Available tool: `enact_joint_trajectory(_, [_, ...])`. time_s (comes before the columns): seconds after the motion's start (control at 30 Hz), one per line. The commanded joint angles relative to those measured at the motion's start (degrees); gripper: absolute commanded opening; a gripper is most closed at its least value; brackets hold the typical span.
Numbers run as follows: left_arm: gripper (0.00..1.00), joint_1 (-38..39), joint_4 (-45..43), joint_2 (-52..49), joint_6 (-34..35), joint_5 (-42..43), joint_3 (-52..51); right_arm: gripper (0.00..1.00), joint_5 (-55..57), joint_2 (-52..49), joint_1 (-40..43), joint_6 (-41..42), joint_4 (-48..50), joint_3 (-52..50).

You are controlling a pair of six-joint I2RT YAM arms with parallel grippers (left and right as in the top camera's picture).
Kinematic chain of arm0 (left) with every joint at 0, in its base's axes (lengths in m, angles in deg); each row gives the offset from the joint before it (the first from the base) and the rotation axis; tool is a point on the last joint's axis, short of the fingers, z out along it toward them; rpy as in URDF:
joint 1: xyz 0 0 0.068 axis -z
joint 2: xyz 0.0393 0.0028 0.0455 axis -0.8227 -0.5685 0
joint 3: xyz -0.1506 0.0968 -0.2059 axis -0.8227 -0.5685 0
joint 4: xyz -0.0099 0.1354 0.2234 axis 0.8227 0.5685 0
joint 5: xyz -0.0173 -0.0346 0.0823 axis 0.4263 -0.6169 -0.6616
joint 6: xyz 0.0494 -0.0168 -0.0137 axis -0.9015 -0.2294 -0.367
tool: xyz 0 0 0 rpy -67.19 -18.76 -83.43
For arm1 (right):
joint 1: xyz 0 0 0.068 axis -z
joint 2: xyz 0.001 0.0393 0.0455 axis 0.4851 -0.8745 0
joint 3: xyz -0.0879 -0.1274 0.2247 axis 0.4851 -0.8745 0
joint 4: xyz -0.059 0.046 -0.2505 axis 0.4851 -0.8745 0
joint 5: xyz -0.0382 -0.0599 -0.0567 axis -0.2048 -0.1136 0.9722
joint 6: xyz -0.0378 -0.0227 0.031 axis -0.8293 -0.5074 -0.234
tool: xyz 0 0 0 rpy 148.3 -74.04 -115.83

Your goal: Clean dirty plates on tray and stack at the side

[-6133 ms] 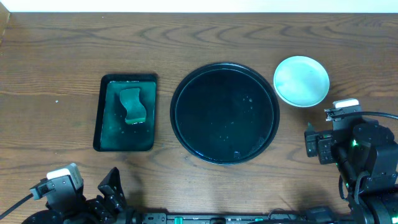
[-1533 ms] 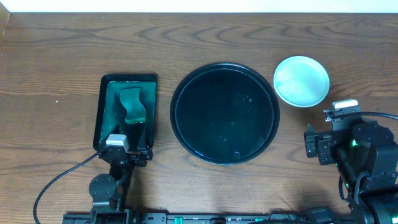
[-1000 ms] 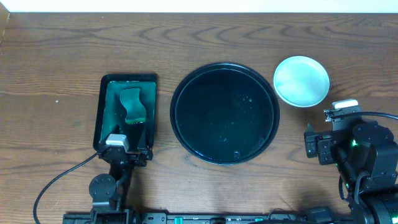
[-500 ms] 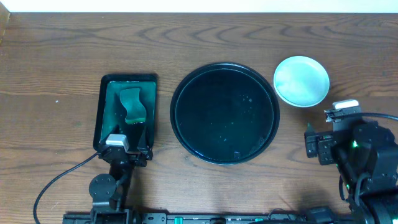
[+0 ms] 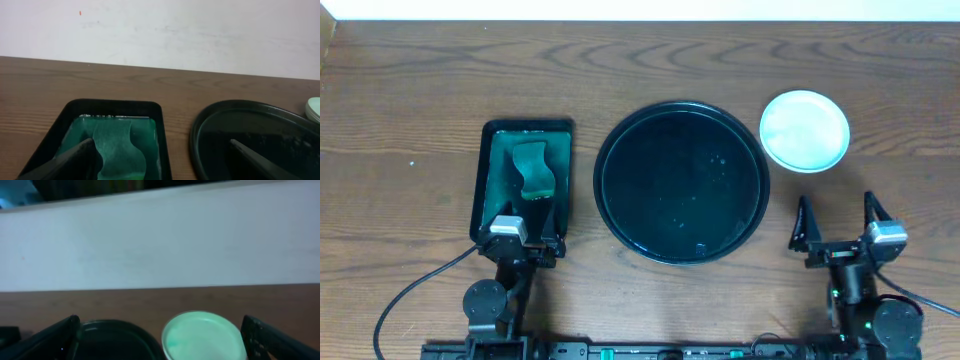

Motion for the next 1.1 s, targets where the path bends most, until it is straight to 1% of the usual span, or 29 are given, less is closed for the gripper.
enact_joint_trajectory(0.0, [0.82, 0.1, 2.5, 0.4, 0.3, 0.8, -0.7, 0.99, -1.8, 3.0, 0.8, 4.3, 7.3, -6.4])
enact_joint_trajectory(0.2, [0.82, 0.1, 2.5, 0.4, 0.3, 0.8, -0.7, 0.99, -2.5, 3.0, 0.8, 5.7, 15.5, -10.9])
enact_joint_trajectory(0.37, [0.82, 0.1, 2.5, 0.4, 0.3, 0.8, -0.7, 0.99, -3.1, 3.0, 0.8, 5.7, 19.3, -14.1])
enact_joint_trajectory(0.53, [0.82, 0.1, 2.5, 0.4, 0.3, 0.8, -0.7, 0.99, -3.0, 3.0, 0.8, 5.0, 16.8, -14.0])
enact_joint_trajectory(0.7, [0.82, 0.1, 2.5, 0.4, 0.3, 0.8, -0.7, 0.99, -3.3, 3.0, 0.8, 3.7, 8.0, -14.0])
enact_joint_trajectory(0.8, [0.82, 0.1, 2.5, 0.4, 0.3, 0.8, -0.7, 0.99, -4.6, 3.0, 0.8, 1.1, 3.7, -14.0])
enact_joint_trajectory(1.07, [0.82, 0.1, 2.5, 0.4, 0.3, 0.8, -0.7, 0.99, -5.9, 3.0, 0.8, -3.1, 3.8, -14.0])
